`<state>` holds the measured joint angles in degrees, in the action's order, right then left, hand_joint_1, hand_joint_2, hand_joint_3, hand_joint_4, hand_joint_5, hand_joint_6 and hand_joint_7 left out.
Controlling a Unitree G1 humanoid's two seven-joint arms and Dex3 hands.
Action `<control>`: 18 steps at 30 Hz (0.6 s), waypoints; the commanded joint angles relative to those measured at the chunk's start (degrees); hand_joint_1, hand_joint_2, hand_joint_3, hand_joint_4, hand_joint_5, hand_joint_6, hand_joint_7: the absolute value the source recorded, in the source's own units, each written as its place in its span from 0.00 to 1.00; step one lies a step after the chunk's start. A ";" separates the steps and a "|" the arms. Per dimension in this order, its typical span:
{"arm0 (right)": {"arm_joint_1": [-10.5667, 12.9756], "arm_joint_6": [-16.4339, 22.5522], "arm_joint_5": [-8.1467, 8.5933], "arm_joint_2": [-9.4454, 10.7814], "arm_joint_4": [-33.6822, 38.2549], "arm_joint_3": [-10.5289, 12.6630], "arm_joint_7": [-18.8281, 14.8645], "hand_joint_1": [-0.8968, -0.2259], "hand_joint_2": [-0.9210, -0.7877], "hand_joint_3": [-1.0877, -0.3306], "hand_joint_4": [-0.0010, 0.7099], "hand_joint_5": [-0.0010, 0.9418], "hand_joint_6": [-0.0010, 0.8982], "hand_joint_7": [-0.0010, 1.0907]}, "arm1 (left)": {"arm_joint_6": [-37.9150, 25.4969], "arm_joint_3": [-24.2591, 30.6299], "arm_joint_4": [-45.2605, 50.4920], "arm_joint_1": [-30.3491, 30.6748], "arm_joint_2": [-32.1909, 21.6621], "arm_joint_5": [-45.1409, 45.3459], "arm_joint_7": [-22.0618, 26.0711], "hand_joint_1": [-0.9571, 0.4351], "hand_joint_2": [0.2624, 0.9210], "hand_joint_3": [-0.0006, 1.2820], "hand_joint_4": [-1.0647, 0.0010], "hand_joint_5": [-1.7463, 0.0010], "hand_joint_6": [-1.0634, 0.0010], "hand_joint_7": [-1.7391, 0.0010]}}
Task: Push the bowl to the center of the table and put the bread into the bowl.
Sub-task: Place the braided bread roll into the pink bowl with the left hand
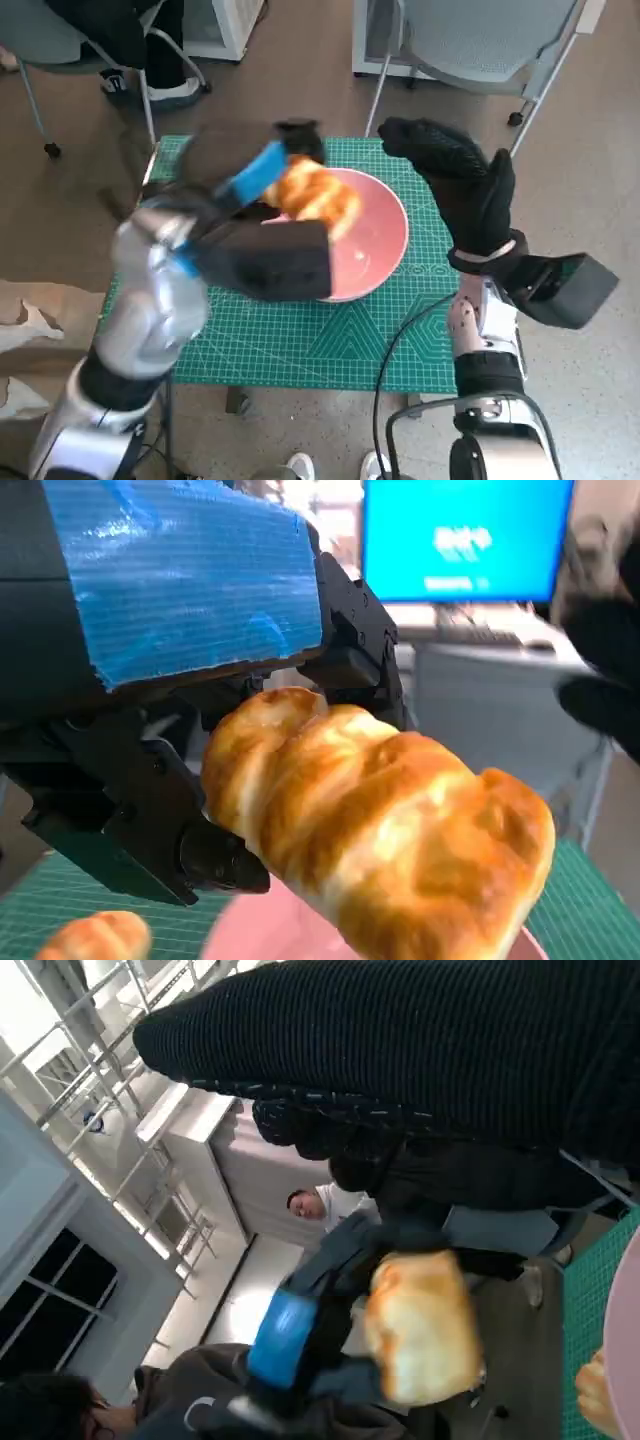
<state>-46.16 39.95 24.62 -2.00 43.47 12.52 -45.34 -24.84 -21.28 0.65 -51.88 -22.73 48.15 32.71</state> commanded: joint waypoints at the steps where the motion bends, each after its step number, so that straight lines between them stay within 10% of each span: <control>1: 1.52 -0.25 0.17 -0.45 -0.63 0.07 -0.21 0.32 0.00 0.22 0.18 0.00 0.00 0.36 | 1.27 -1.54 -6.96 -4.32 2.45 -0.83 -0.67 0.69 0.61 0.44 0.40 0.16 0.38 0.39; 14: 2.69 -0.17 0.13 -1.13 -2.02 0.27 0.03 0.33 0.00 0.22 0.18 0.00 0.00 0.35 | 4.35 -2.46 -15.88 -6.41 5.43 -3.34 -2.59 0.69 0.57 0.52 0.48 0.09 0.43 0.36; 16: 2.76 -0.04 0.04 -1.20 -2.03 0.32 0.13 0.33 0.00 0.22 0.17 0.00 0.00 0.35 | 5.18 -2.10 -17.13 -6.26 5.56 -4.85 -1.92 0.69 0.75 0.39 0.52 0.14 0.49 0.29; 18: 2.81 0.06 -0.07 -1.21 -2.08 0.33 0.26 0.33 0.00 0.23 0.16 0.00 0.00 0.34 | 5.36 -2.03 -17.87 -6.10 5.27 -6.13 -0.42 0.81 0.87 0.30 0.54 0.16 0.66 0.46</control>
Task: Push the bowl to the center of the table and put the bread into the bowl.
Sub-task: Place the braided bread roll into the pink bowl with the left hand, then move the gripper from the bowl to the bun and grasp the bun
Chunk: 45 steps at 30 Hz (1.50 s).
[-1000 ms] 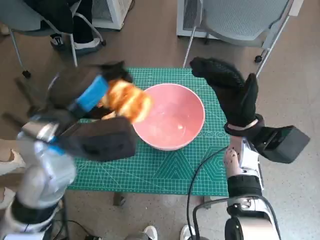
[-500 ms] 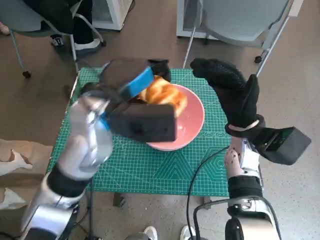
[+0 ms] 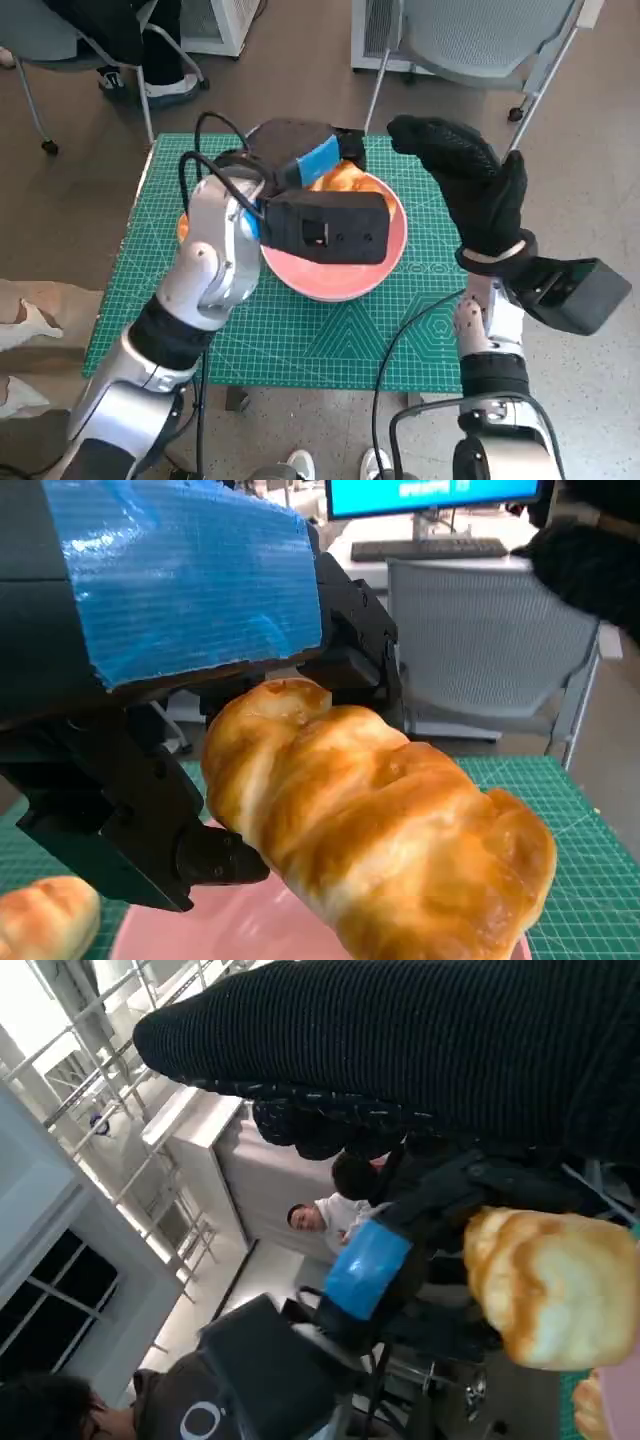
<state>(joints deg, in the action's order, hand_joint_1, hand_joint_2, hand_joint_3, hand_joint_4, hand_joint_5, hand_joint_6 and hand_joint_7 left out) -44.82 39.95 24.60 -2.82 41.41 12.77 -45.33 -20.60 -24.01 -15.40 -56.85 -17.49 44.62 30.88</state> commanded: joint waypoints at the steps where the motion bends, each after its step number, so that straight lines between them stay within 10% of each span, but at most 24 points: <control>1: 1.52 0.09 -0.10 -0.38 -0.09 0.06 0.33 0.33 0.00 0.23 0.16 0.00 0.00 0.34 | 1.05 0.74 -2.04 -1.05 -0.15 -3.20 2.13 0.76 0.81 0.24 0.70 0.43 0.75 0.57; 5: 1.54 0.24 -0.35 -0.28 -0.11 -0.03 0.74 0.33 0.00 0.23 0.16 0.00 0.00 0.33 | -0.62 0.69 -1.88 -1.02 -0.73 -4.49 4.84 0.64 0.66 0.16 0.91 0.88 0.83 0.80; 9: 1.58 0.42 -0.52 -0.16 -0.06 -0.14 1.14 0.33 0.00 0.23 0.15 0.00 0.00 0.33 | -2.76 0.31 -0.80 -0.87 -1.02 -4.52 6.66 0.55 0.61 0.10 0.98 0.97 0.84 0.89; 45: 1.84 -0.38 0.64 0.11 -0.47 -0.26 0.52 0.32 0.00 0.23 0.15 0.00 0.00 0.33 | -10.17 7.91 22.68 8.51 -16.34 -3.60 11.95 0.45 0.64 0.03 1.00 1.00 0.87 0.95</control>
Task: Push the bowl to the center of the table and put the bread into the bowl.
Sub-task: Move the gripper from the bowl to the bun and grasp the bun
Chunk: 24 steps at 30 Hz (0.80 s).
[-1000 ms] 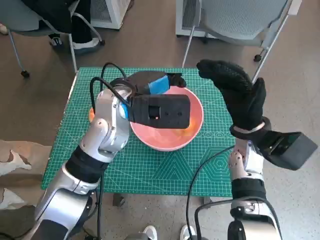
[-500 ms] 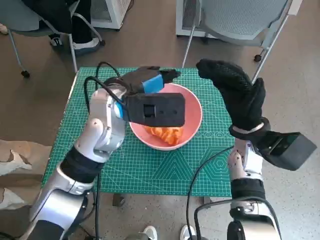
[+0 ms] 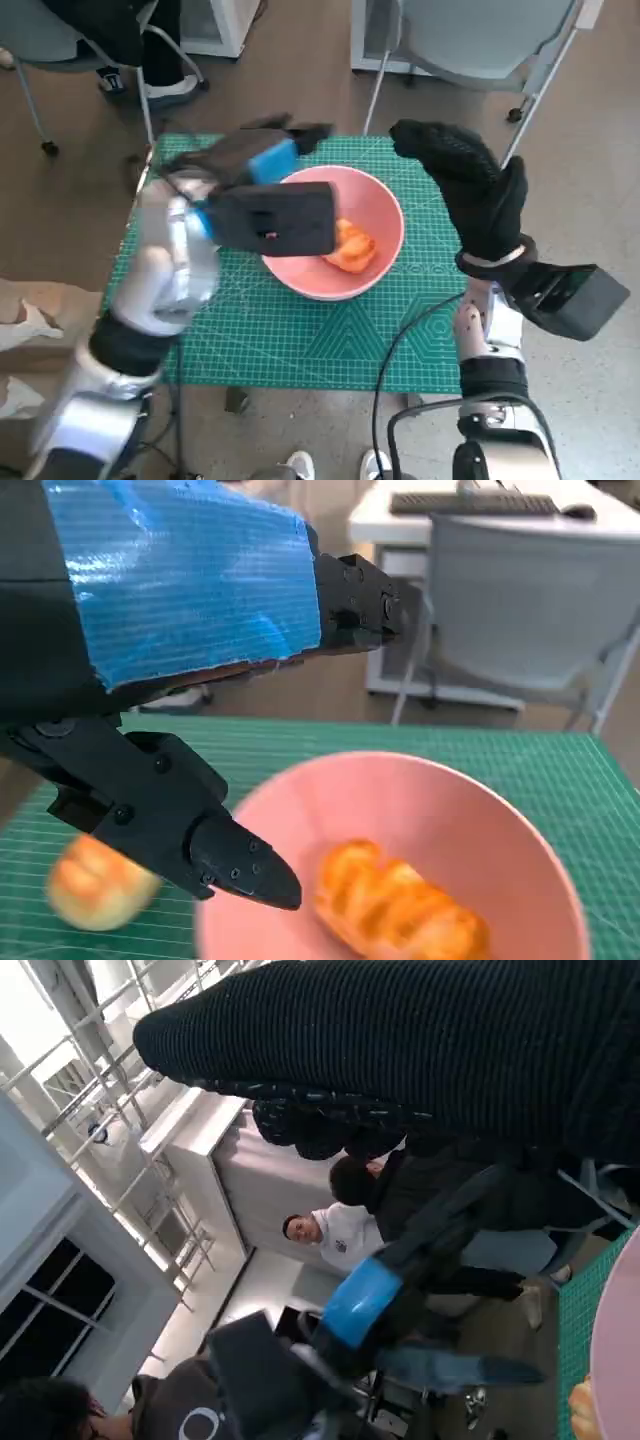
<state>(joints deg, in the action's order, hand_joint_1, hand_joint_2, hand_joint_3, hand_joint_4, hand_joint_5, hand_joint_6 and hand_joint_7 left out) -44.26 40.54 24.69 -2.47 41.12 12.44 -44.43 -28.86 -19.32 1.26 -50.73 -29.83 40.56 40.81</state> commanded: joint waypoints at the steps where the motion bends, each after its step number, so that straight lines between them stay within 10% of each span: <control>1: 1.28 -1.02 0.59 -0.24 -0.32 0.06 -0.34 0.32 0.00 0.23 0.15 0.00 0.00 0.33 | -2.30 4.12 7.41 3.13 -4.94 0.37 2.45 0.45 0.64 0.03 1.00 1.00 0.87 0.95; 24: 0.30 -0.85 0.84 0.48 0.39 -0.22 -1.11 0.31 0.00 0.23 0.17 0.01 0.00 0.33 | -2.80 8.01 10.28 13.54 -12.26 4.47 -1.27 0.60 0.64 0.01 1.00 1.00 0.85 0.98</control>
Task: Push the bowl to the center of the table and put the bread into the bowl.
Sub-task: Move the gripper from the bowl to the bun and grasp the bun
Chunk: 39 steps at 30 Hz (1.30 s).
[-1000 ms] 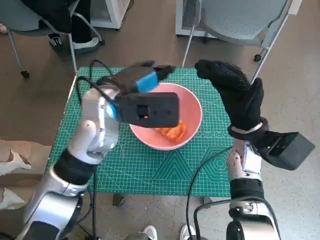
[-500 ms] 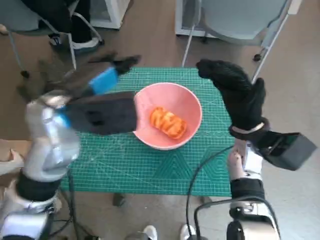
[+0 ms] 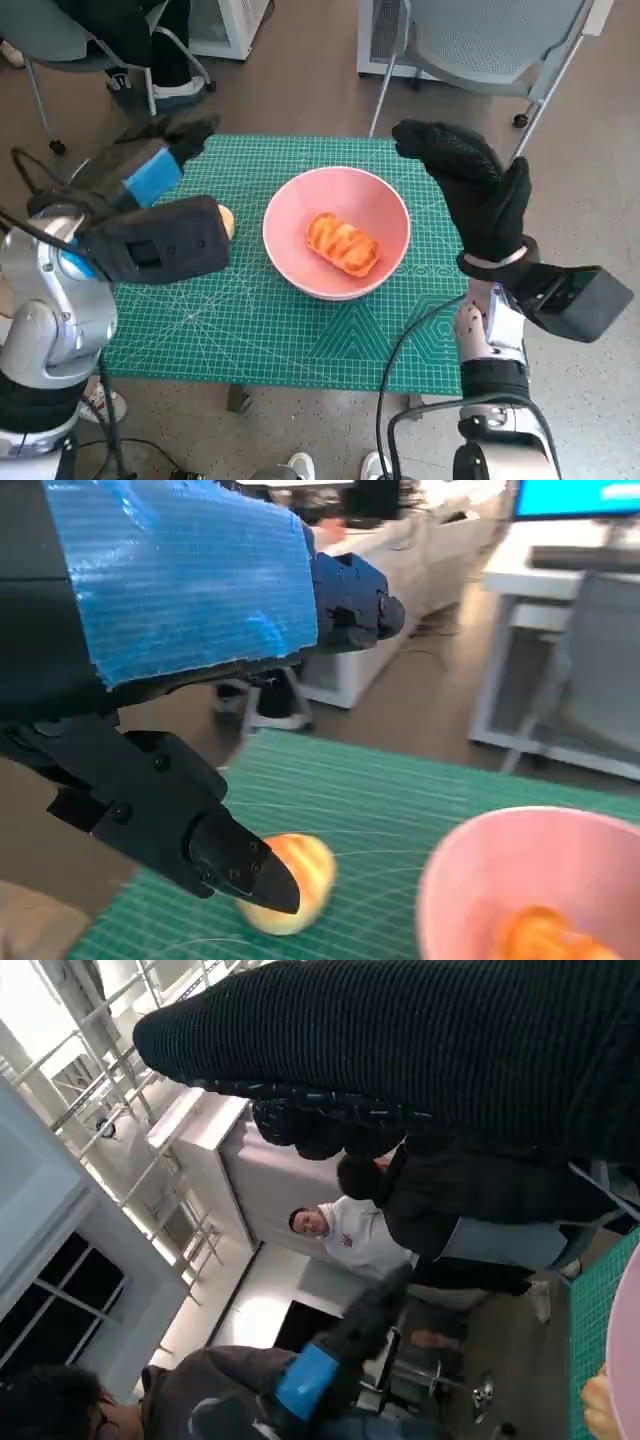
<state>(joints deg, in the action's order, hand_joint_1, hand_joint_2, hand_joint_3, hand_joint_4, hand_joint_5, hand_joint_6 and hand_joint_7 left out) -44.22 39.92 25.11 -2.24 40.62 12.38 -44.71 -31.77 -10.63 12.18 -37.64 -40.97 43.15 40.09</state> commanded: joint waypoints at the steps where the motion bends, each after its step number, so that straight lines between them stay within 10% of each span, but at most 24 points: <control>1: 0.25 -0.29 0.47 0.26 0.92 -0.14 -0.95 0.31 0.00 0.23 0.17 0.01 0.00 0.33 | -0.09 -0.77 -0.81 0.54 -1.15 2.10 -0.33 0.60 0.64 0.01 1.00 1.00 0.85 0.98; 39: -0.49 -0.89 0.61 -0.76 2.62 0.74 -2.03 0.33 0.00 0.22 0.17 0.00 0.00 0.32 | 3.00 -12.73 -41.71 -16.60 6.17 4.53 -3.13 0.56 0.64 0.01 1.00 1.00 0.86 1.00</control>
<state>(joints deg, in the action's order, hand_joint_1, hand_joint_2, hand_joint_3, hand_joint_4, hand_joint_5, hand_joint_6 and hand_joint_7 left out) -45.03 39.67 25.78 -2.61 42.73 13.15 -46.54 -29.75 -22.10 -24.68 -50.71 -35.96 47.08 38.31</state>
